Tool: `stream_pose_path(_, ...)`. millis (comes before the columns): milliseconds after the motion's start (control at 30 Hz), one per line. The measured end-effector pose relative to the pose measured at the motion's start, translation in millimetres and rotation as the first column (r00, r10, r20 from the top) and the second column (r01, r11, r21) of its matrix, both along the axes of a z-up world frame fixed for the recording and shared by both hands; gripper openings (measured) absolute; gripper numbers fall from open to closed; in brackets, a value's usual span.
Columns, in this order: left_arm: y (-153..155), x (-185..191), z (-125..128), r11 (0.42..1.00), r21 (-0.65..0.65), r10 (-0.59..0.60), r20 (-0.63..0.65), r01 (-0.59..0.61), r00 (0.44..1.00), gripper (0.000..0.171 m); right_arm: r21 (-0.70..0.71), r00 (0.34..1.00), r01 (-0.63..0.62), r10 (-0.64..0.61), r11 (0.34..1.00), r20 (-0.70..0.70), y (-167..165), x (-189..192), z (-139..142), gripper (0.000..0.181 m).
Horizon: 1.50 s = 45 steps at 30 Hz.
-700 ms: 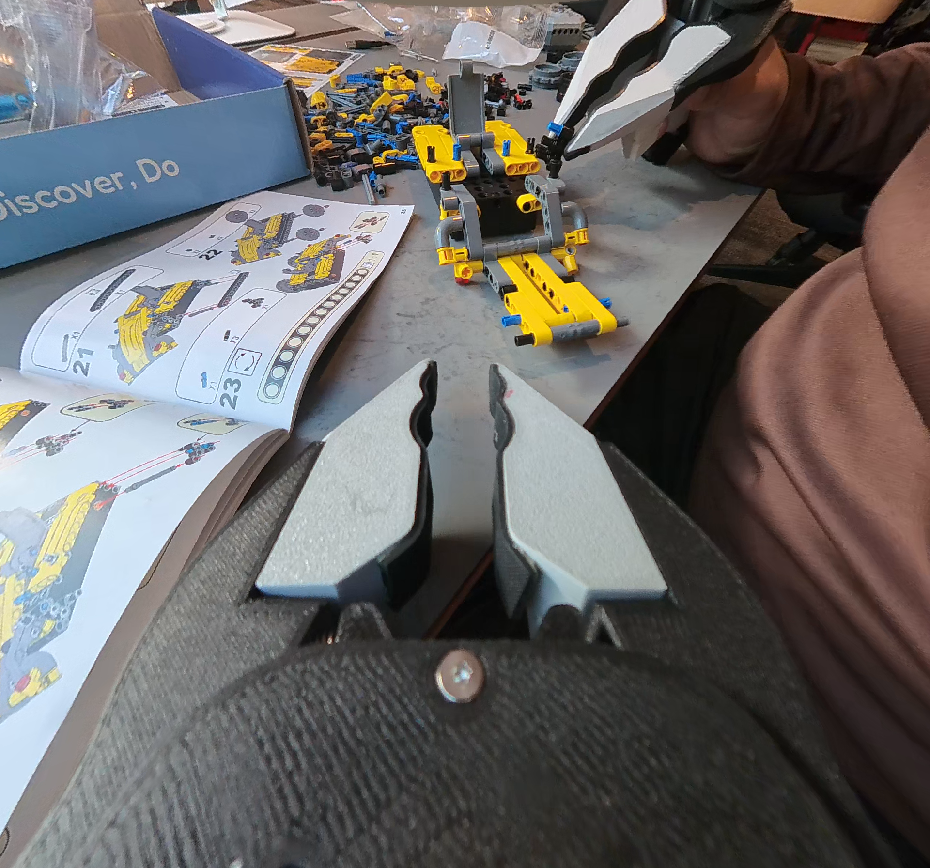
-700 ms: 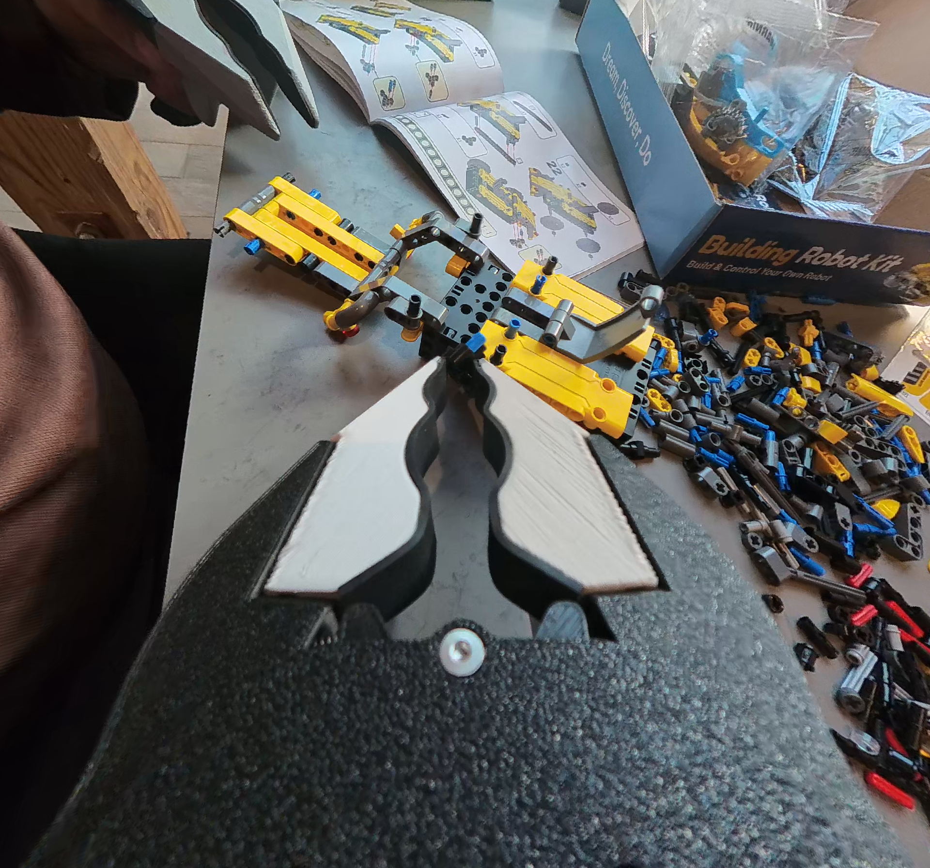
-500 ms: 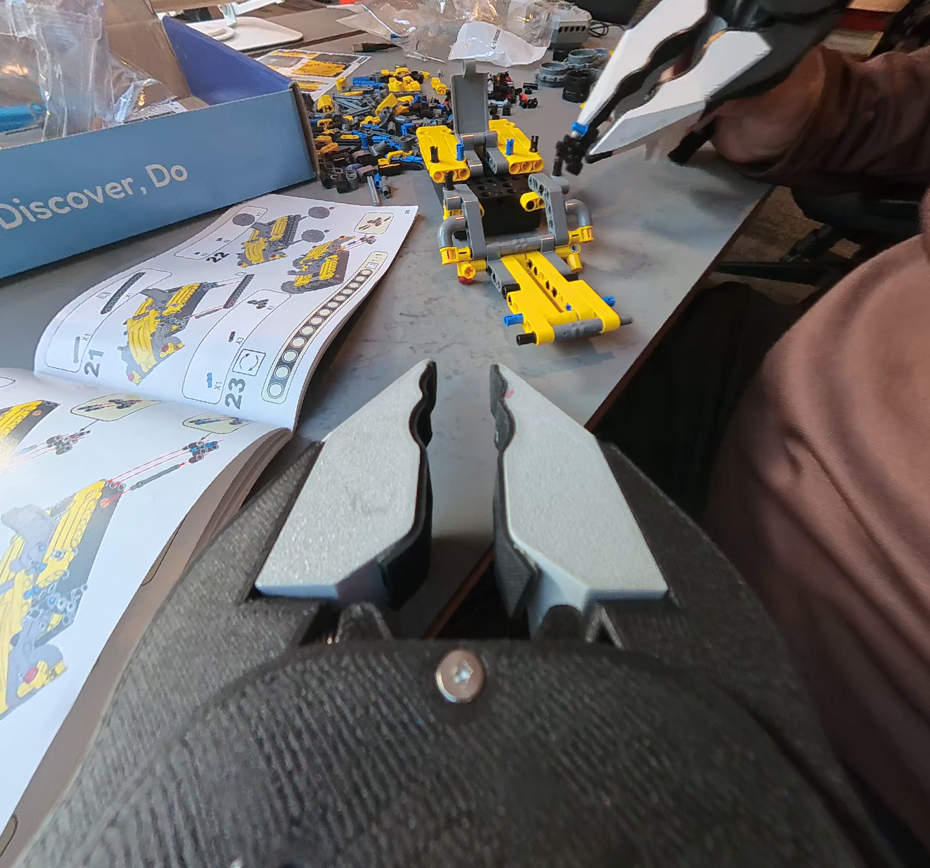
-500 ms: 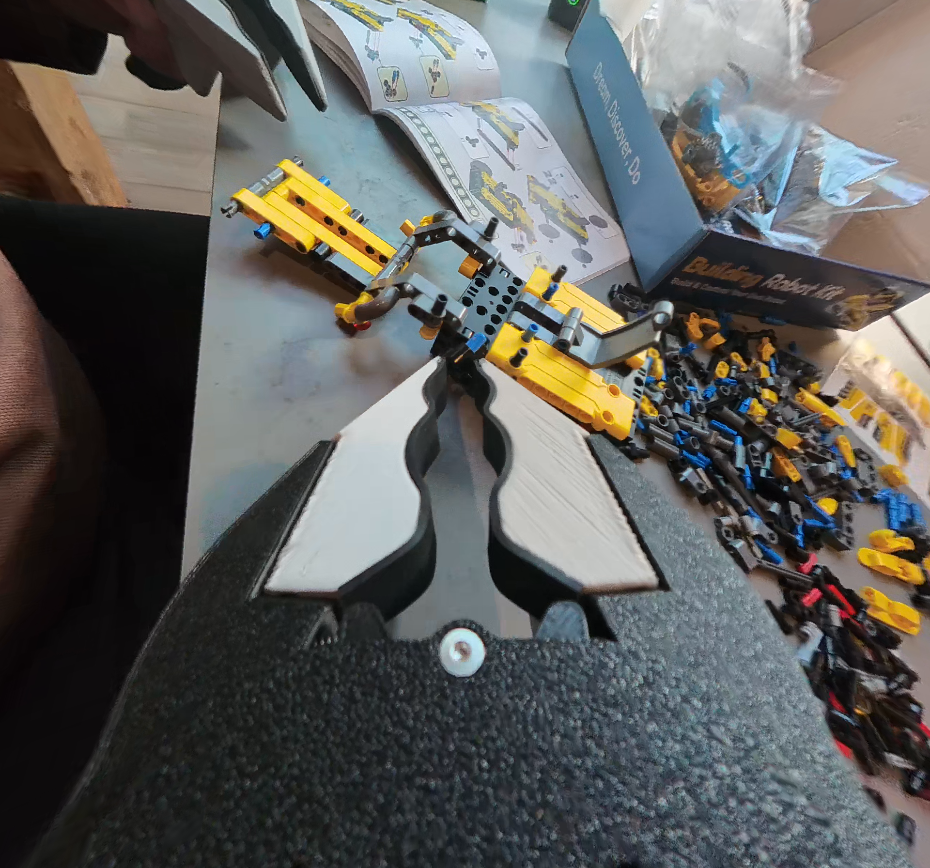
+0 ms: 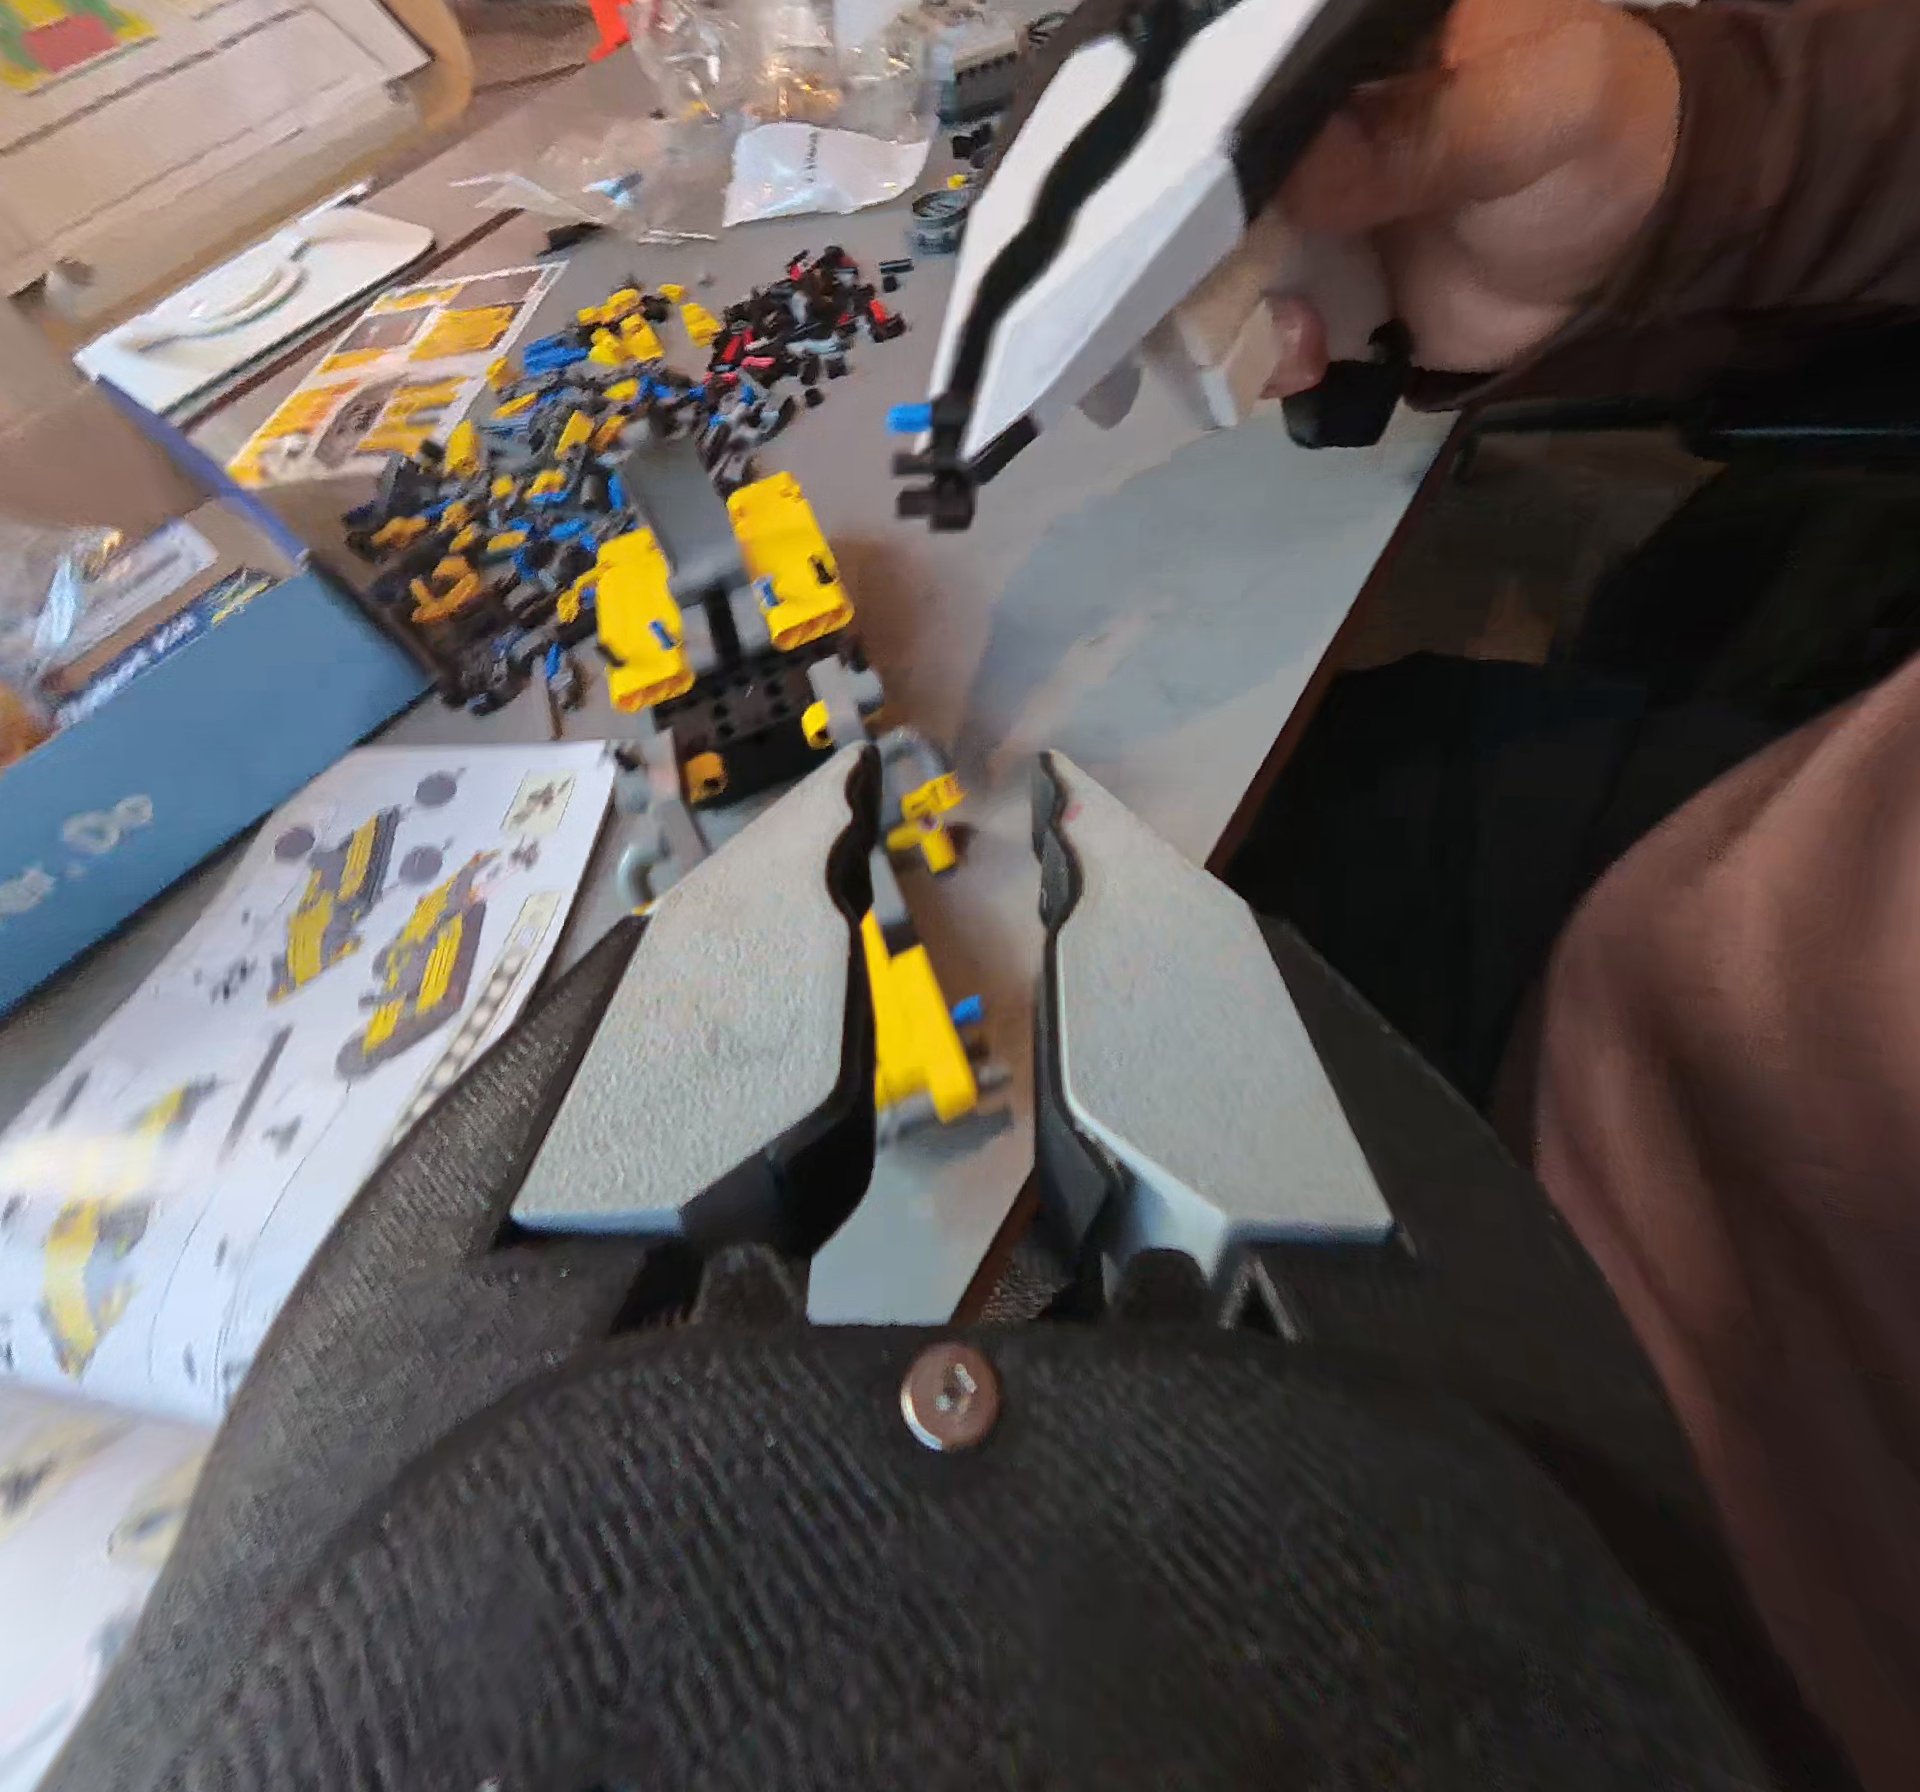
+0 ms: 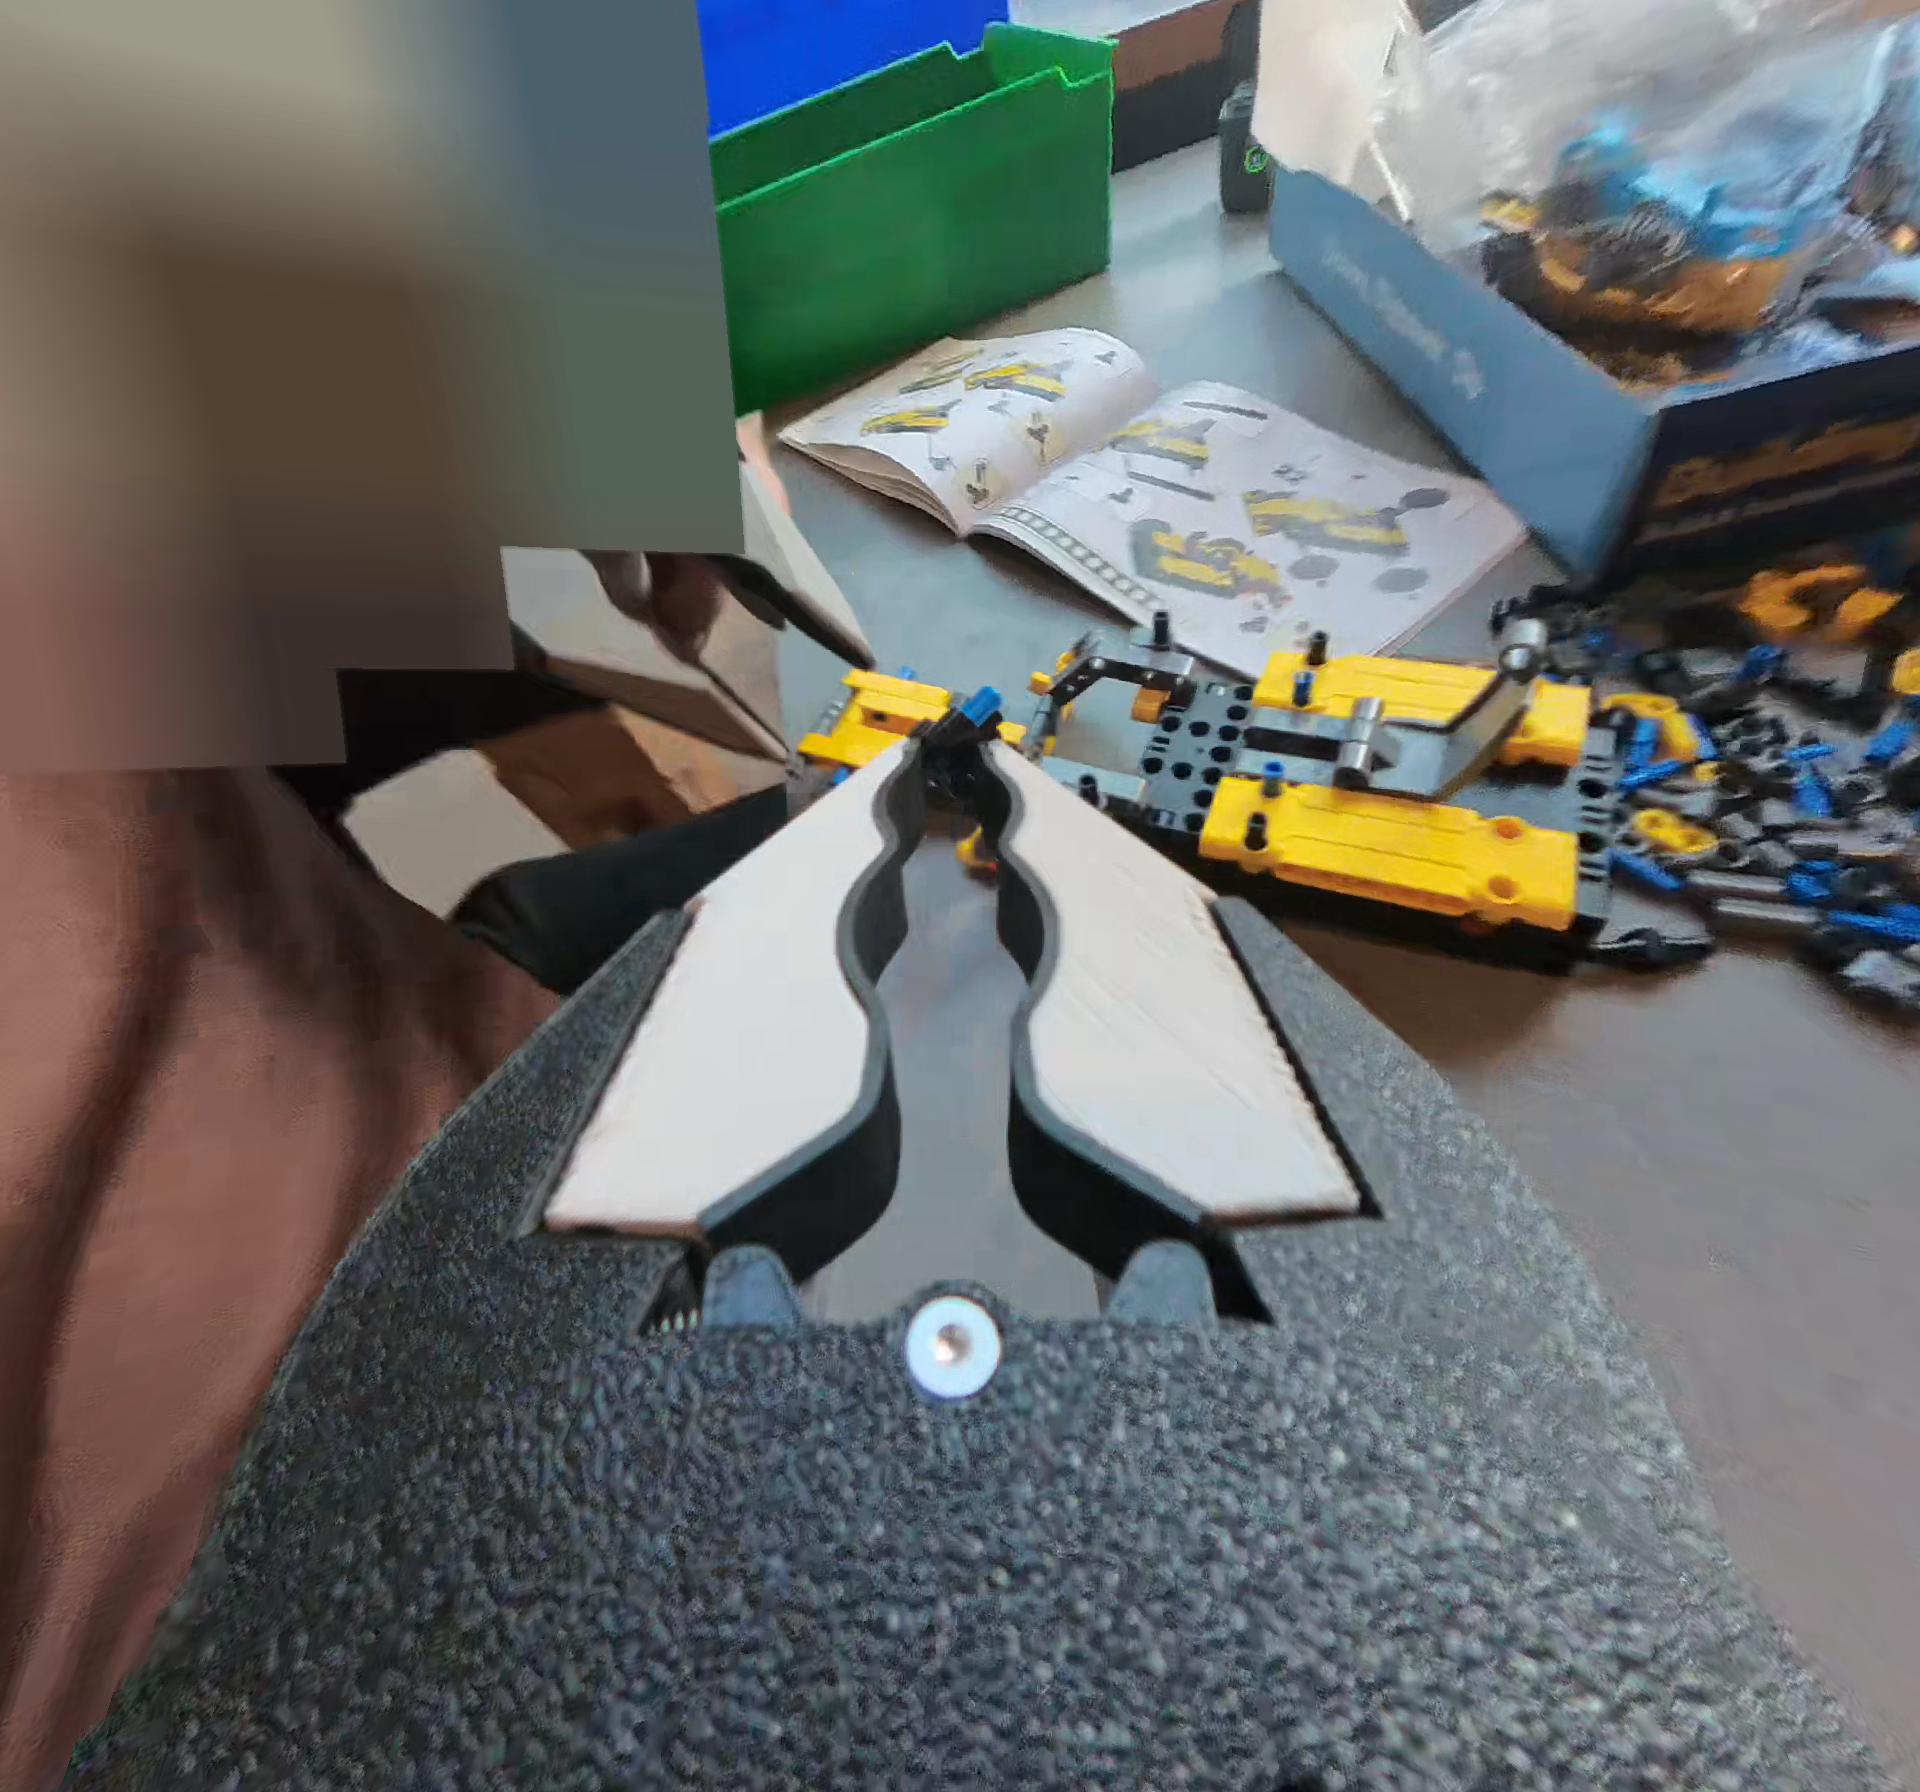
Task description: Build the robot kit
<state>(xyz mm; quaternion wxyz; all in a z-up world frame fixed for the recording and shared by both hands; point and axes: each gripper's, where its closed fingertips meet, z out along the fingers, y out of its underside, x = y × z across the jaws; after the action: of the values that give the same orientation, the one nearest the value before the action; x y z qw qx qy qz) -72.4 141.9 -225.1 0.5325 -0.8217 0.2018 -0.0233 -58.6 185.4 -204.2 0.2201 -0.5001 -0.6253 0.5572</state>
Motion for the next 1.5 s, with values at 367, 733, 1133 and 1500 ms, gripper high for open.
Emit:
stream_pose_path(367, 15, 36, 6, 0.998, 0.069, 0.002, -0.198, 0.012, 0.980, 0.021, -0.063, 0.992, -0.125, 0.126, 0.990, 0.011, -35, 19, 2, 0.006)
stream_pose_path(733, 5, 15, 0, 0.991, 0.116, 0.086, -0.110, -0.073, 0.990, 0.007, -0.084, 0.982, -0.186, 0.188, 0.979, 0.016, -50, -3, 0, 0.006)
stream_pose_path(1133, 0, -8, -6, 0.985, 0.122, 0.118, 0.049, -0.123, 0.992, 0.009, -0.136, 0.973, -0.223, 0.230, 0.965, 0.035, -56, -28, -7, 0.006)
stream_pose_path(1500, 1, -9, -5, 0.982, 0.141, 0.113, 0.073, -0.122, 0.991, 0.000, -0.127, 0.971, -0.240, 0.240, 0.963, -0.015, -54, -30, -5, 0.006)
